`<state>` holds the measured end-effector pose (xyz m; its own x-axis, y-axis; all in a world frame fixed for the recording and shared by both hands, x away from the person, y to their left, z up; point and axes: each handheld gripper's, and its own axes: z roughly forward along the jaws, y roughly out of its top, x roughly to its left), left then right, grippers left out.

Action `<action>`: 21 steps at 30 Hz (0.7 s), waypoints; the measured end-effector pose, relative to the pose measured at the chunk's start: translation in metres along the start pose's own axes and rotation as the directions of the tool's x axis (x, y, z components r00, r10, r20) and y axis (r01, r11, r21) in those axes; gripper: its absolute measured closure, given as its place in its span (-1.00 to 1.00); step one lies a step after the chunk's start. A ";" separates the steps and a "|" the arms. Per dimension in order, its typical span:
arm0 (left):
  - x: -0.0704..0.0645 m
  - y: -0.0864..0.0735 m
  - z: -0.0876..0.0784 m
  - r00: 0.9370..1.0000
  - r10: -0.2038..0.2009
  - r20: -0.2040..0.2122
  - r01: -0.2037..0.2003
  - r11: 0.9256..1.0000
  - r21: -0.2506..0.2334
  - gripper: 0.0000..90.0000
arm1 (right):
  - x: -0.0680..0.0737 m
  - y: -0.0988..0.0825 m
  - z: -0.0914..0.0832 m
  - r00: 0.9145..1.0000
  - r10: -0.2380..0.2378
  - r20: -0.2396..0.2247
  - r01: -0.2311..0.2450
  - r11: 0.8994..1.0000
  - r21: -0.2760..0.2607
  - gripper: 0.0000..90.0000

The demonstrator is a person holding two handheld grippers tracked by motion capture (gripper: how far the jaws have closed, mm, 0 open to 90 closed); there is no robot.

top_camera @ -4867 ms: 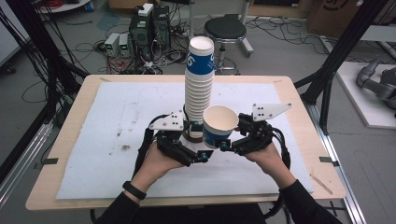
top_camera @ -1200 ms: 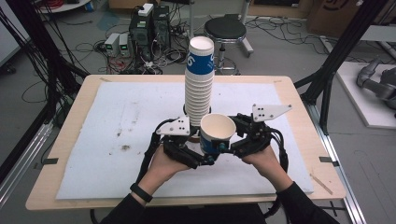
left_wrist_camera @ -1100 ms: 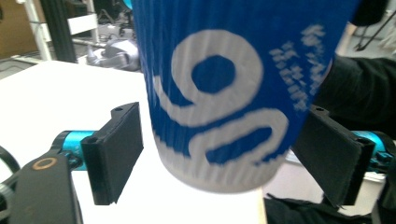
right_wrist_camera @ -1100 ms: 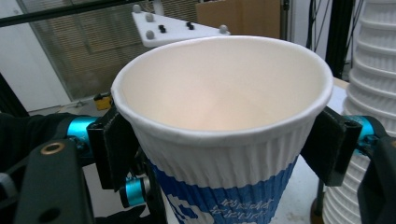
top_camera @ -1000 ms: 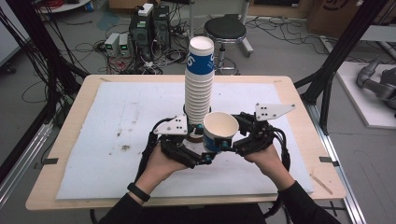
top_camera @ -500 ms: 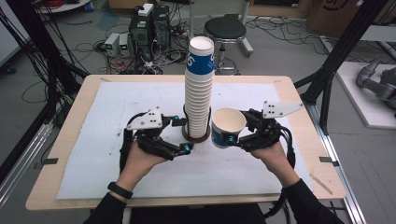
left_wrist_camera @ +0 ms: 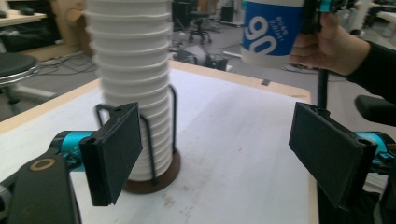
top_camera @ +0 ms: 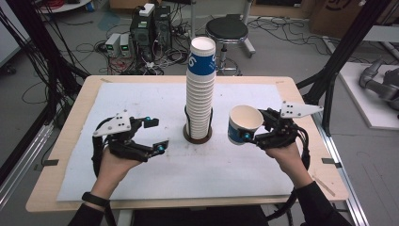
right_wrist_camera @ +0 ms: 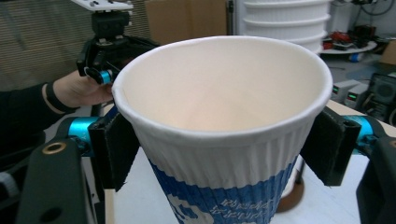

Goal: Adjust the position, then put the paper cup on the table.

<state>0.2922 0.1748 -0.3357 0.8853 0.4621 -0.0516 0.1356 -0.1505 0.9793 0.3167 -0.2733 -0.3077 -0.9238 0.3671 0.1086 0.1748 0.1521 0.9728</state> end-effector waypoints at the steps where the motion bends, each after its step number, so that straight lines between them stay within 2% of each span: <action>1: 0.002 -0.001 -0.004 1.000 -0.005 -0.009 0.005 1.000 -0.009 -0.61 | -0.001 -0.001 -0.003 1.000 0.002 0.006 -0.002 1.000 0.000 -0.51; 3: 0.006 -0.003 -0.010 0.999 0.002 -0.043 -0.002 1.000 -0.001 -0.61 | -0.004 -0.004 -0.008 1.000 0.004 0.027 -0.004 1.000 0.001 -0.51; 9: 0.016 -0.007 -0.022 0.994 0.023 -0.105 -0.022 1.000 0.011 -0.61 | -0.010 -0.007 -0.020 0.998 0.014 0.067 -0.013 1.000 -0.013 -0.51; 12: 0.020 -0.010 -0.025 0.995 0.000 -0.104 -0.001 1.000 -0.005 -0.61 | -0.012 -0.007 -0.026 0.997 0.018 0.081 -0.017 1.000 -0.022 -0.51; 13: 0.020 -0.010 -0.025 0.993 0.004 -0.114 -0.004 1.000 -0.004 -0.61 | -0.013 -0.008 -0.027 0.996 0.020 0.085 -0.018 1.000 -0.024 -0.51; 21: 0.019 -0.009 -0.023 0.993 0.015 -0.116 -0.016 1.000 -0.005 -0.61 | -0.016 -0.010 -0.033 0.994 0.028 0.101 -0.024 0.999 -0.032 -0.51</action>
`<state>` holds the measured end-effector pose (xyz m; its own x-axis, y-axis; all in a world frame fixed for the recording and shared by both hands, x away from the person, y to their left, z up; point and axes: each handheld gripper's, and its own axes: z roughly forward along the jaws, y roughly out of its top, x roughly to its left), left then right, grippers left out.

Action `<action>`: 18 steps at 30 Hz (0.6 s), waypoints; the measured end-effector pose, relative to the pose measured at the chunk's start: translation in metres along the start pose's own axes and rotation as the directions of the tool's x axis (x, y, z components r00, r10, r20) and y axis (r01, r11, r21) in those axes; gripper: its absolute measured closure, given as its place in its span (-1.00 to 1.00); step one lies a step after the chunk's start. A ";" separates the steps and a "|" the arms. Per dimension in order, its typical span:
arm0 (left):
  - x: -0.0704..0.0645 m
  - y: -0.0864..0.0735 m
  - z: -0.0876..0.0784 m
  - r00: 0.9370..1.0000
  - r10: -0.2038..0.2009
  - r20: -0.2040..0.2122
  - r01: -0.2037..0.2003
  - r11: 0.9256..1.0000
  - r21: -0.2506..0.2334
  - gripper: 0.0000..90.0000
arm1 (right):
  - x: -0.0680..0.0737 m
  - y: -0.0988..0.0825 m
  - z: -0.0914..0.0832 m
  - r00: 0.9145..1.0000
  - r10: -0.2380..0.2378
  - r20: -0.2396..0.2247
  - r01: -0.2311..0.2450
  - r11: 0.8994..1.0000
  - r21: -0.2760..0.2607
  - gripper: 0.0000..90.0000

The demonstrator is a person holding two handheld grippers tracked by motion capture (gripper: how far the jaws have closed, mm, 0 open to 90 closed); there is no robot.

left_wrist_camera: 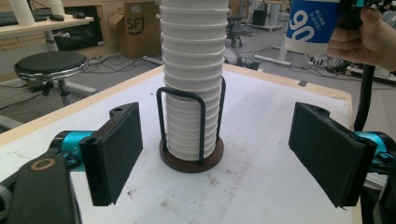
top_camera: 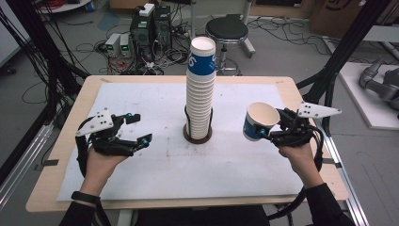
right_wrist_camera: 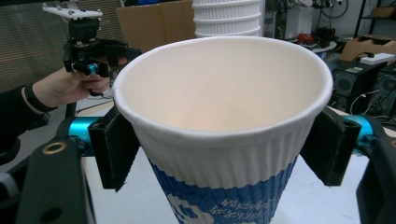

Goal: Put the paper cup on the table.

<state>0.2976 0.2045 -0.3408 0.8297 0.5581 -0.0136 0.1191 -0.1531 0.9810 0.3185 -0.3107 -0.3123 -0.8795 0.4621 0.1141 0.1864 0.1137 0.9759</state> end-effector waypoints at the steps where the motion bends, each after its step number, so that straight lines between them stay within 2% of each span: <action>1: 0.000 0.000 0.000 1.000 -0.001 -0.001 0.001 1.000 0.002 -0.61 | 0.000 0.000 -0.001 1.000 0.001 0.001 -0.001 1.000 0.001 -0.51; 9: 0.003 -0.003 -0.002 1.000 -0.013 0.005 0.013 1.000 -0.026 -0.60 | -0.003 -0.001 -0.004 1.000 0.000 0.018 0.000 1.000 -0.003 -0.51; 18: 0.003 -0.007 -0.001 0.999 -0.020 -0.030 0.020 1.000 0.005 -0.58 | -0.007 -0.001 -0.006 0.999 0.003 0.034 -0.003 1.000 -0.003 -0.51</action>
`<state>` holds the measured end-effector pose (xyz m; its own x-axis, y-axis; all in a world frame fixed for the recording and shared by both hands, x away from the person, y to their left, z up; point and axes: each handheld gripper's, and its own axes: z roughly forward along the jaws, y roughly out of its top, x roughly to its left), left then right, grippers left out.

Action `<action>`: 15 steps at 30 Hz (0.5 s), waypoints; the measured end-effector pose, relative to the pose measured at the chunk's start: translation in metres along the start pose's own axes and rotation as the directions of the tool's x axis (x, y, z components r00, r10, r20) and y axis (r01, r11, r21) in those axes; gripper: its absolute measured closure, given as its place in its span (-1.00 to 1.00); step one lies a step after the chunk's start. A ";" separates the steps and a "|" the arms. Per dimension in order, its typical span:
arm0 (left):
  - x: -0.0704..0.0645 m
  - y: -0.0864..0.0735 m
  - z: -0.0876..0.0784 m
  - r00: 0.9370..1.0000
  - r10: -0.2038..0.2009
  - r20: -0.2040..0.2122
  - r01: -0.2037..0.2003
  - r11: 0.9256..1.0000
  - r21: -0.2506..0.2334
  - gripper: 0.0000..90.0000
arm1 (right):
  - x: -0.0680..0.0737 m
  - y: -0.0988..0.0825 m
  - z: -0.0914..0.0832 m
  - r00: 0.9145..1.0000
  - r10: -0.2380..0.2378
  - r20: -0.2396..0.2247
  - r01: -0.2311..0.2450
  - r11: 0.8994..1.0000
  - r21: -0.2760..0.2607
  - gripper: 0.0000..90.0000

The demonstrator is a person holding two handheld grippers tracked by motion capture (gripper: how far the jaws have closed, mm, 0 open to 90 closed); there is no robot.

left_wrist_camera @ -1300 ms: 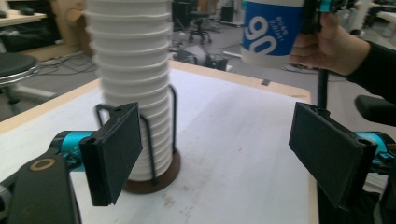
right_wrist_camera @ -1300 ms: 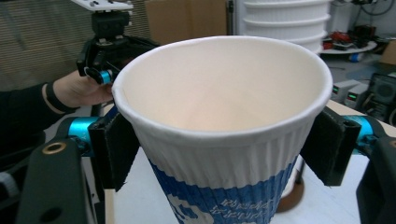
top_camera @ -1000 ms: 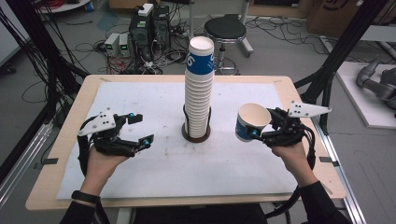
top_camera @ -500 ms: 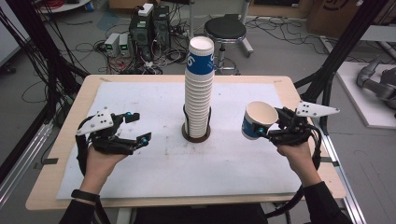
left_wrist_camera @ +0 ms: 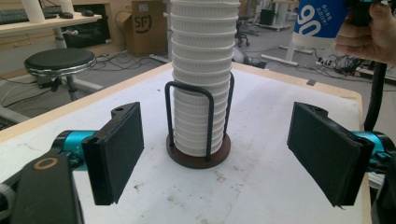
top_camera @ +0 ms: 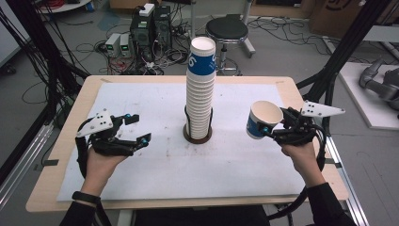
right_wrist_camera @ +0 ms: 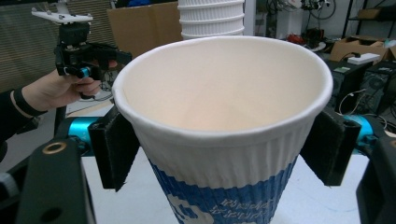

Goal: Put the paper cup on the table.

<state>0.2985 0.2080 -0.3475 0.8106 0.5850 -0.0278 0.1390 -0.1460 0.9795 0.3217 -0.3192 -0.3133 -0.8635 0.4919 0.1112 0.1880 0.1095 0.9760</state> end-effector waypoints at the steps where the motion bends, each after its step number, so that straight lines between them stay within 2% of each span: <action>1: 0.000 0.000 0.000 1.000 0.002 -0.004 -0.002 1.000 0.005 -0.58 | 0.000 0.000 0.000 1.000 -0.004 0.006 0.004 1.000 -0.002 -0.51; 9: -0.003 -0.001 0.001 1.000 0.007 0.001 -0.007 1.000 0.014 -0.57 | -0.003 -0.001 0.001 1.000 -0.001 0.014 0.001 1.000 0.002 -0.50; 15: -0.006 -0.003 -0.002 1.000 0.016 -0.015 -0.016 1.000 0.005 -0.57 | -0.005 -0.002 0.002 1.000 -0.005 0.027 0.005 1.000 0.004 -0.50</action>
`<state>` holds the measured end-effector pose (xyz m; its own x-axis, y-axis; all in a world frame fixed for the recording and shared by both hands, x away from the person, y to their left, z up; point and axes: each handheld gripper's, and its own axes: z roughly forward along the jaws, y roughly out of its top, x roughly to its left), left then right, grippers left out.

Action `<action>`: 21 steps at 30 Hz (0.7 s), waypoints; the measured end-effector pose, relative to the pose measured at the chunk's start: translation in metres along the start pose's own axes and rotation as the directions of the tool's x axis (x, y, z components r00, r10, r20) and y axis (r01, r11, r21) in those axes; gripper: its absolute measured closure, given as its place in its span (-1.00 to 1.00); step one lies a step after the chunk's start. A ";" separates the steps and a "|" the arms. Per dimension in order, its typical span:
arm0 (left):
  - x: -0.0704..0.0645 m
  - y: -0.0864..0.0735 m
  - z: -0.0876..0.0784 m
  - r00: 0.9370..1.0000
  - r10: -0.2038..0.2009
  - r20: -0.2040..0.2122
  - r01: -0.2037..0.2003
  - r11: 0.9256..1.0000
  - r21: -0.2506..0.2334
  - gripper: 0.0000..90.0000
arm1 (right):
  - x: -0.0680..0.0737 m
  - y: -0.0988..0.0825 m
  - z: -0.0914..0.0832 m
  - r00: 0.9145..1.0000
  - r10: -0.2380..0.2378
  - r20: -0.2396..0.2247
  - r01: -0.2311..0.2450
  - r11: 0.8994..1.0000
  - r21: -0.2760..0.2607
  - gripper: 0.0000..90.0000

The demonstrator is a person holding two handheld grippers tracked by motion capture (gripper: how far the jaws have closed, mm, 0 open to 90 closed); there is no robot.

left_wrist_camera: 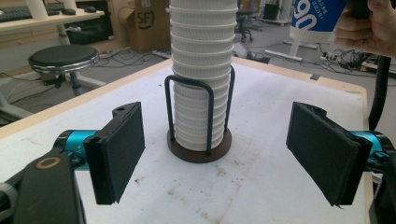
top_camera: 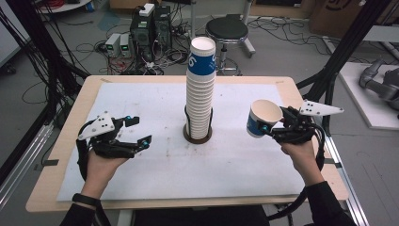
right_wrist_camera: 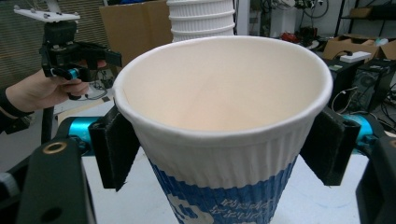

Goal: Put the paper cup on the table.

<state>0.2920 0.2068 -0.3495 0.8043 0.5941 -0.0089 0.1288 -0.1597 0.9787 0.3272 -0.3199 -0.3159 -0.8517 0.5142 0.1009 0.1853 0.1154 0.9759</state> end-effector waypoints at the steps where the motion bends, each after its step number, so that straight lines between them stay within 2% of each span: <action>1: -0.001 -0.001 -0.001 1.000 -0.002 0.000 0.002 1.000 -0.004 -0.57 | 0.000 0.000 0.000 1.000 0.004 0.006 -0.004 1.000 -0.001 -0.50; 4: -0.003 -0.002 -0.003 1.000 0.004 -0.003 -0.004 1.000 -0.004 -0.57 | -0.002 -0.001 0.001 1.000 0.001 0.016 -0.001 1.000 -0.003 -0.50; 15: -0.004 -0.012 -0.002 1.000 -0.012 -0.006 0.012 1.000 0.004 -0.57 | -0.013 -0.011 0.013 0.998 -0.001 0.068 0.000 1.000 0.015 -0.50; 17: -0.005 -0.013 -0.001 1.000 -0.008 -0.004 0.008 1.000 0.004 -0.57 | -0.015 -0.012 0.015 0.997 0.016 0.076 -0.018 1.000 0.025 -0.50; 21: -0.005 -0.014 0.000 1.000 -0.005 -0.005 0.005 1.000 0.008 -0.57 | -0.020 -0.015 0.017 0.995 0.020 0.096 -0.022 1.000 0.020 -0.50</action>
<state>0.2858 0.2060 -0.3632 0.8006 0.5990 -0.0130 0.1374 -0.1625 0.9771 0.3497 -0.3174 -0.3359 -0.7967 0.5959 0.1009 0.2135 0.1213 0.9694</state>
